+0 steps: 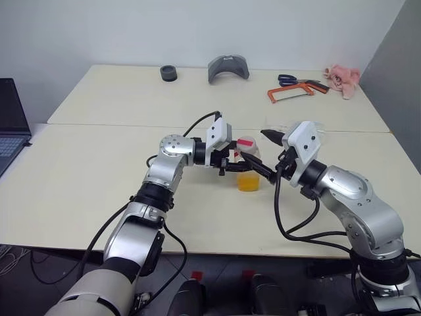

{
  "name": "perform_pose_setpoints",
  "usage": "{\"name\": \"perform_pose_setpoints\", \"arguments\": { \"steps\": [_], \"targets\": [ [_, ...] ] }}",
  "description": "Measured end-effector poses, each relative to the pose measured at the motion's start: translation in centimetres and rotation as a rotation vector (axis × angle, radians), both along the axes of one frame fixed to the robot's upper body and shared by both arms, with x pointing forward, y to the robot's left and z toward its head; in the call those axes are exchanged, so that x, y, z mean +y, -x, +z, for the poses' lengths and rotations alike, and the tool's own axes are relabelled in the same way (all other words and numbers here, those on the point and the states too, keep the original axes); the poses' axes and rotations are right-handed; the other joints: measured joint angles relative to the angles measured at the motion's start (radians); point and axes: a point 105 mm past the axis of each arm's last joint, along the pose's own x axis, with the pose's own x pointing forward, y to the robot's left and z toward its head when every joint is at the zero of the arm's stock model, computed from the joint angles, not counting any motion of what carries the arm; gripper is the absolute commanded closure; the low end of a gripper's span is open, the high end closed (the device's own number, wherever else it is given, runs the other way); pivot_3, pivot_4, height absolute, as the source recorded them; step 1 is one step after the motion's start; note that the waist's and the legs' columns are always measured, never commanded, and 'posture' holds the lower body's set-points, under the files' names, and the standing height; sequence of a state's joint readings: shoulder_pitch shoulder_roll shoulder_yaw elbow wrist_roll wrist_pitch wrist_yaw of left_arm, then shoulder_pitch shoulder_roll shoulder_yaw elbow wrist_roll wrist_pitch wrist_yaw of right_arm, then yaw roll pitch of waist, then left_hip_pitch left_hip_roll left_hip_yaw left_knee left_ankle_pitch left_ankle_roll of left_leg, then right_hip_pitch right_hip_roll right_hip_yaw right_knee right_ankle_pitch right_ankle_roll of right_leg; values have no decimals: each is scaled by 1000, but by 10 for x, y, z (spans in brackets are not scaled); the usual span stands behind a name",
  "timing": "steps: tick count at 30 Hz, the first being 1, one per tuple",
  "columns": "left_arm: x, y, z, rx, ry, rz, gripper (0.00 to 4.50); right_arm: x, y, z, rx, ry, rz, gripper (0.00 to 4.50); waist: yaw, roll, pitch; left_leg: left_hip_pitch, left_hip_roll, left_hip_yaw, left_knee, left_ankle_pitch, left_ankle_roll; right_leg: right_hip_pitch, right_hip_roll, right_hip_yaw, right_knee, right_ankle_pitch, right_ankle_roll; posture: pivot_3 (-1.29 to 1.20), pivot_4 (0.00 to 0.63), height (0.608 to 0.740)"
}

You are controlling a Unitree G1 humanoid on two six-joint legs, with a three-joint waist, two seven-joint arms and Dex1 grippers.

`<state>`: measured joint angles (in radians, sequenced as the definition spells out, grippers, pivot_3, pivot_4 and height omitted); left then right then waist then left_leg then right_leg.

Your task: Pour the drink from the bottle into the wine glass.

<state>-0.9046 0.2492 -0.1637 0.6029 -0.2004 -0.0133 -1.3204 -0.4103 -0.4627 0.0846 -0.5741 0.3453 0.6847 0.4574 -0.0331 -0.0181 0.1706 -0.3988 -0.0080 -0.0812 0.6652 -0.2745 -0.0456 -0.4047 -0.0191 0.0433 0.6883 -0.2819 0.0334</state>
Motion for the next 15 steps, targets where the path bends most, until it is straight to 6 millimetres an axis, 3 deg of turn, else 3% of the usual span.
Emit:
{"name": "perform_pose_setpoints", "arguments": {
  "steps": [15],
  "targets": [
    [0, 1, 0, -10, 1, -2, 2324, 0, 1, 0, 3, -7, 6, 580, 0, 0, 0, 0, 0, 0, 0, 0, 0, 0, 0, 0, 0, 0, 0, 0, 150, 740]
  ]
}}
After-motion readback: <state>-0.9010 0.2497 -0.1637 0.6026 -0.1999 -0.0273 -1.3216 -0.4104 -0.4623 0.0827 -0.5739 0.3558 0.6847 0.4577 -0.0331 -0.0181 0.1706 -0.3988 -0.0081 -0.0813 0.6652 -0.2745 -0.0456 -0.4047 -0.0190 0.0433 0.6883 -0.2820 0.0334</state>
